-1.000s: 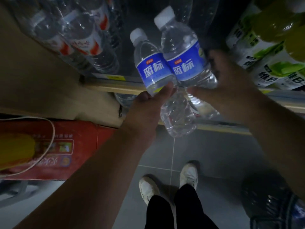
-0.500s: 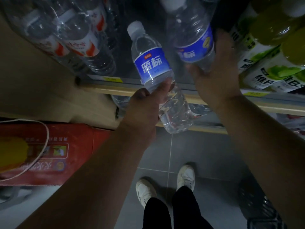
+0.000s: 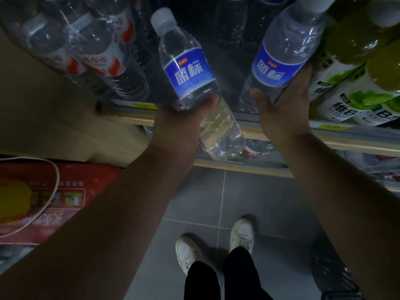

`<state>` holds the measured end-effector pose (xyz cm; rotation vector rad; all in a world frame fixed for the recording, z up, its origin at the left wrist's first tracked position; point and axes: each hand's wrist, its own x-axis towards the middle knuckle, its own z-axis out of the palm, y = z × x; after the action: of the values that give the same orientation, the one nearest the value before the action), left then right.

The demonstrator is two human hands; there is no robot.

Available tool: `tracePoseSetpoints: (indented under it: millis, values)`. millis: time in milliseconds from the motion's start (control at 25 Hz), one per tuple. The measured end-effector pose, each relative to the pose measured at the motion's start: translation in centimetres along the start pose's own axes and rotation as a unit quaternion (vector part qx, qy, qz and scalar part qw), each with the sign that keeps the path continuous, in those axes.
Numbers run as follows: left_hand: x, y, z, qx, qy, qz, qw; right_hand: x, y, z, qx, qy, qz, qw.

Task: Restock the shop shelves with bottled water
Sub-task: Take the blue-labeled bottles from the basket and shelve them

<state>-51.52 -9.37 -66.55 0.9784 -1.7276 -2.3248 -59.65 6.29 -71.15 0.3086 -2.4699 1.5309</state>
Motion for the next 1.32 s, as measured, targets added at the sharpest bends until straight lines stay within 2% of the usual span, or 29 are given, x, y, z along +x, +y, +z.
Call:
tracePoseSetpoints:
  millis: [120,240,440,720,960,1080,1160,1320]
  values:
    - [0.7,1.0,-0.3,-0.044,0.010,0.029,0.999,0.0,0.2,0.0,0.006,0.006,-0.006,1.000]
    - [0.8,1.9,-0.2,-0.035,0.052,0.039,0.997,-0.1,0.5,0.0,-0.008,0.003,0.000,1.000]
    - [1.8,2.0,0.3,0.008,0.082,0.165,0.983,-0.3,0.4,0.1,-0.001,-0.001,0.009,1.000]
    - [4.0,0.0,1.1,0.163,0.008,0.280,0.946,-0.3,0.4,0.2,-0.008,0.017,0.019,1.000]
    - [5.1,-1.6,1.6,0.230,-0.060,0.249,0.939,-0.4,0.6,0.0,0.005,0.014,0.035,0.999]
    - [5.6,-1.0,1.9,0.271,-0.102,0.244,0.925,-0.4,0.0,-0.3,-0.005,-0.003,0.083,0.997]
    - [5.7,-1.0,2.1,0.306,-0.108,0.235,0.916,-0.4,-0.2,-0.5,-0.021,-0.022,0.112,0.993]
    - [6.1,-1.4,2.1,0.339,-0.093,0.170,0.921,0.1,-0.5,-0.5,-0.033,-0.064,0.152,0.986]
